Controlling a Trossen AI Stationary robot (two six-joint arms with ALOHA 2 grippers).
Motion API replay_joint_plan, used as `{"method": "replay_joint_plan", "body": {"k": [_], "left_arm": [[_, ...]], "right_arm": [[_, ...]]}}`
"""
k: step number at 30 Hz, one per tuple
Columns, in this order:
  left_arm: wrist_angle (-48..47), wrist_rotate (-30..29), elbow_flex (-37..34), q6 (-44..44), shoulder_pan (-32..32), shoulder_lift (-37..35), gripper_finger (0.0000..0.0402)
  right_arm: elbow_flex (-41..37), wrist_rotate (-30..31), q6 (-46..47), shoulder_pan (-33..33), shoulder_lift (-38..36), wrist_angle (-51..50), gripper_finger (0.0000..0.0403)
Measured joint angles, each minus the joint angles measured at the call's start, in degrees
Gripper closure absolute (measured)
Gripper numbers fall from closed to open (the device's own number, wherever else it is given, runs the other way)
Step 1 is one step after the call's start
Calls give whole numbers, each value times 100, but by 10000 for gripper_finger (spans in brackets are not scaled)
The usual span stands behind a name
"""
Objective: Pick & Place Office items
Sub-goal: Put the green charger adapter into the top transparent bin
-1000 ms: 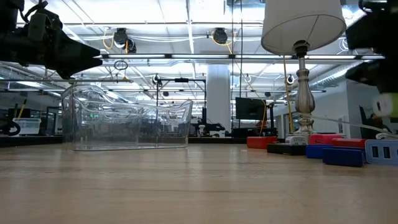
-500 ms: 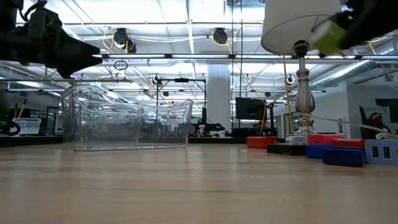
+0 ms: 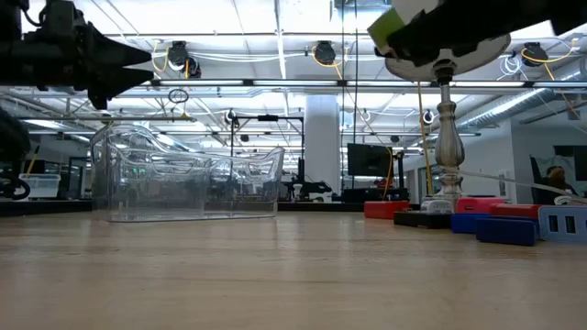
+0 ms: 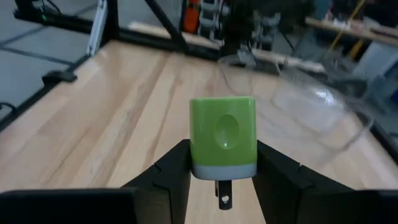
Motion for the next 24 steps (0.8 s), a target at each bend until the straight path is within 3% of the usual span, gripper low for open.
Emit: {"method": "replay_joint_plan", "body": {"k": [4,12,18,24], "left_arm": [[744,49,2,-177,0,1013,176],[2657,235,307,-795,0,3855,176],[2905,932,1638,-1039,-122,5719,176],[2811,1080,3211,-2188,-181,7156,176]], "right_arm": [[-18,-85,-409,-296,241,548,269],[-22,-93,-1305,-758,951,1478,269],[15,-24,-2372,-859,1619,2200,269],[514,1223,-3478,-850,2047,2155,268]]}}
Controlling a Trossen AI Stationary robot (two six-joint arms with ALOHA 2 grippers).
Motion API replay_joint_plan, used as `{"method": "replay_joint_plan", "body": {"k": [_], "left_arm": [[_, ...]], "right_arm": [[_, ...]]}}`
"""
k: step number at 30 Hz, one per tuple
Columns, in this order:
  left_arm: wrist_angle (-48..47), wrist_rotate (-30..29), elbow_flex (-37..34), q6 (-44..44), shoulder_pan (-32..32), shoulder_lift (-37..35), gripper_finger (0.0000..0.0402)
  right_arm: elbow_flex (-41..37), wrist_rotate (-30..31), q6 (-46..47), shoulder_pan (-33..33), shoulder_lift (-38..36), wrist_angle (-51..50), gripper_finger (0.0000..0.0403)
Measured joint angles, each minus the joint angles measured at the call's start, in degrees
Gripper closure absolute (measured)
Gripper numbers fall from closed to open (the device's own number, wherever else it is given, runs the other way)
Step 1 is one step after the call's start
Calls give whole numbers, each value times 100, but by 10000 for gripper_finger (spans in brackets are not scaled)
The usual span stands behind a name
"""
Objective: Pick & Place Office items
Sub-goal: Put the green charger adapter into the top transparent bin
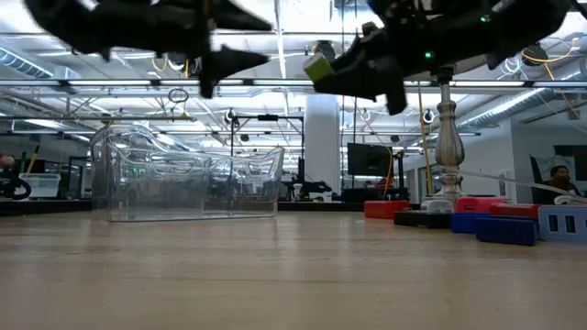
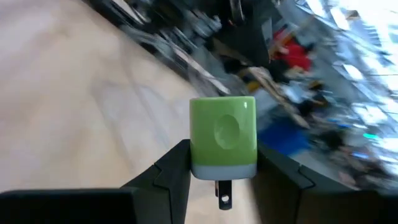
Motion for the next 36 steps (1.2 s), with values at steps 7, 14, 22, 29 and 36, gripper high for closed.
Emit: {"method": "replay_joint_plan", "body": {"k": [7,14,22,29,36], "left_arm": [[-1119,225,1102,-401,0,545,176],[-1664,-607,1283,134,75,506,176],[-1674,-649,1304,423,151,703,176],[-1688,-639,1783,723,151,1163,176],[-1737,-731,2097,958,226,1229,176]], "right_arm": [[335,1593,-1087,51,124,-164,268],[352,2234,-1185,339,37,-112,268],[351,2298,-1044,332,47,-32,268],[348,2289,-974,324,47,-24,268],[346,2274,-871,295,47,-30,268]]}}
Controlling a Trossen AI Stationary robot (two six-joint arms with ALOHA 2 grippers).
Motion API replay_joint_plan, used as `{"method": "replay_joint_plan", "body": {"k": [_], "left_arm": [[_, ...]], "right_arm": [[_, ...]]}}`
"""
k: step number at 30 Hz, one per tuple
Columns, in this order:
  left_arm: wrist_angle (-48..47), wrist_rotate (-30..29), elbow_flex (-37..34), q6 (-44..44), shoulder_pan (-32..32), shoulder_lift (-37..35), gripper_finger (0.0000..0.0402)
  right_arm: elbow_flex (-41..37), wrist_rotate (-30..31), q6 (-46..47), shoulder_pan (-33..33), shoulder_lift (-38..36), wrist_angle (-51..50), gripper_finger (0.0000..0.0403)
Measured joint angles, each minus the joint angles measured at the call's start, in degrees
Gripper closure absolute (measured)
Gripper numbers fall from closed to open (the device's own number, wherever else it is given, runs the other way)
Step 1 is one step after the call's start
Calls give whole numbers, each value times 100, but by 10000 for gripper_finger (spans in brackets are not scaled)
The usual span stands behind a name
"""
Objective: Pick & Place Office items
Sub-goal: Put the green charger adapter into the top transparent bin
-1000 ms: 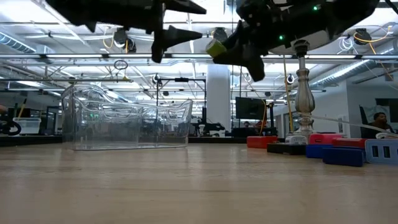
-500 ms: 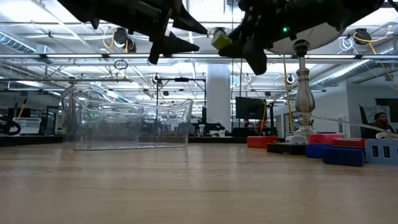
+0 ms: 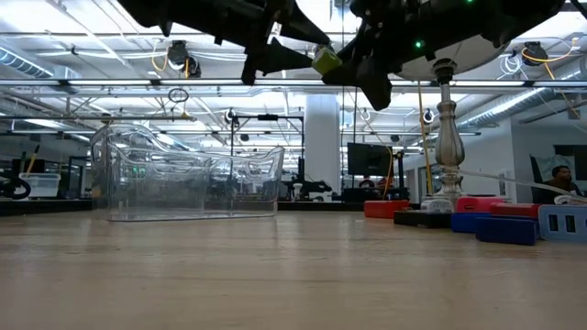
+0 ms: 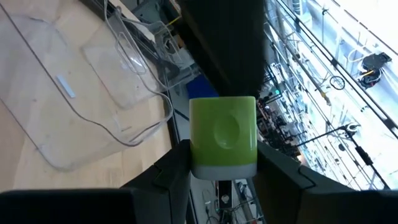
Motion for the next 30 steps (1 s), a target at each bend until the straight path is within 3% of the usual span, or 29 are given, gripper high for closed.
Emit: {"method": "replay_joint_plan", "body": {"k": [22,30], "left_arm": [[60,204,71,-453,127,201,180],[13,337,71,-488,135,203,270]], "right_arm": [[-4,-291,-39,-116,0,83,268],[-4,-225,-56,-116,0,64,268]]}}
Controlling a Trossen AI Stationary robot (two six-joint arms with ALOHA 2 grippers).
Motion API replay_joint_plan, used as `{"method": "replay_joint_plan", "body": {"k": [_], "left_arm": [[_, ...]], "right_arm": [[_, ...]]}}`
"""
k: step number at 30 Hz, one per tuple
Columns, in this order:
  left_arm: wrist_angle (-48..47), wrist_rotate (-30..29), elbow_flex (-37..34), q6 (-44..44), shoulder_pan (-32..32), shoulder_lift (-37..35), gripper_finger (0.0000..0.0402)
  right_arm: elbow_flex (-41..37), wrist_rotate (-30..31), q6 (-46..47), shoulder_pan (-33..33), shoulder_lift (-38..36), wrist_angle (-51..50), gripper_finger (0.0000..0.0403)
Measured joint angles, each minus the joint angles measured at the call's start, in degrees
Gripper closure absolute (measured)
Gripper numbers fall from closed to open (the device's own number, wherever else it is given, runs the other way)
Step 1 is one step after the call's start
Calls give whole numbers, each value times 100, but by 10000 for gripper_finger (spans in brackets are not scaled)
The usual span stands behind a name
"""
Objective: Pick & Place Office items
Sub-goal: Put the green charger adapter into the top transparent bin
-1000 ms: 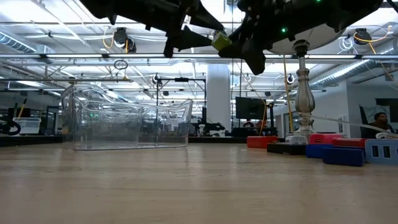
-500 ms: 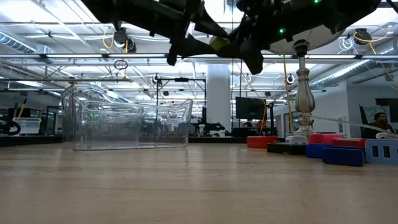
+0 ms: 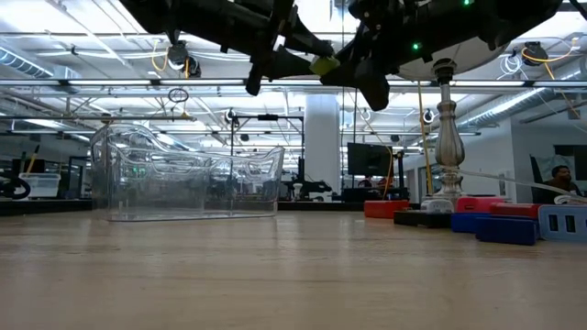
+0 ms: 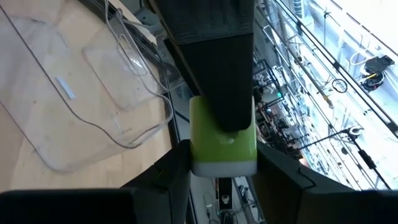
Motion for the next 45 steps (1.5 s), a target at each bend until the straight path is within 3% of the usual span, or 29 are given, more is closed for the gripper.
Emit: {"method": "replay_joint_plan", "body": {"k": [6,15,21,24,28,33,45], "left_arm": [[1,37,-2,159,16,-2,272],[-277,-15,-11,1080,117,-471,272],[-860,-514,-9,1540,126,-1192,272],[-1302,-586,-9,1698,115,-1558,272],[-1817,-618,-88,1946,63,-2060,272],[-1456,-712,-840,1986,-56,-2706,272],[-243,-1987,-3139,1864,243,-4247,272]], "right_arm": [[-1,0,89,0,0,-3,265],[2,-257,2045,8,-255,-443,206],[-2,-866,3174,11,-1001,-1214,165],[-68,-941,3536,33,-1404,-1538,152],[-423,-1530,3843,59,-2008,-1567,143],[-970,-1869,3985,51,-2792,-1468,147],[-1744,-1873,3974,53,-3726,-742,151]]}}
